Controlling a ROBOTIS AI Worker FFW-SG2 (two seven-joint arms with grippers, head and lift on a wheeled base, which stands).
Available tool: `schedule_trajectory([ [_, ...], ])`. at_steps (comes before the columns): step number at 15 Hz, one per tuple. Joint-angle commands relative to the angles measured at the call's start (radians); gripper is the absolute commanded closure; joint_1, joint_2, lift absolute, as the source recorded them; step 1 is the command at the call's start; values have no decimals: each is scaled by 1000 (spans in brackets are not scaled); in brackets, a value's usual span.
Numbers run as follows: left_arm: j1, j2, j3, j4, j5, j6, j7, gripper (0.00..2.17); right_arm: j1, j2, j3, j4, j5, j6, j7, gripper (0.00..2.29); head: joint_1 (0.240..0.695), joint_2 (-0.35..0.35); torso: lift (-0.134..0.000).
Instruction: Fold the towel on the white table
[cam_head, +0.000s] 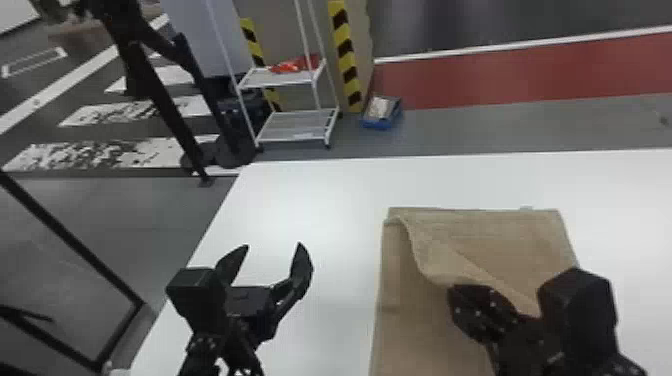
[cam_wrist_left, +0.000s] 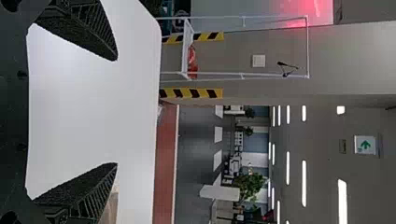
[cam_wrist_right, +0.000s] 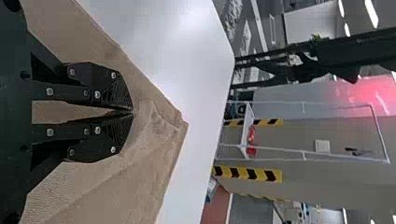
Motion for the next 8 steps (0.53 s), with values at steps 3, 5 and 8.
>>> schedule_trajectory([
  [3,-1,-3,12,1,10,8,0,66,60,-87,97,-37,53,0,43,97,695,350,-126],
  [5,-2,-3,12,1,9,11,-2,66,78,-105,83,-85,50,3,58,-2,695,350,-126],
  [8,-2,-3,3,-1,3,24,-40,66,124,-127,6,-134,39,-40,81,60,695,350,-126],
])
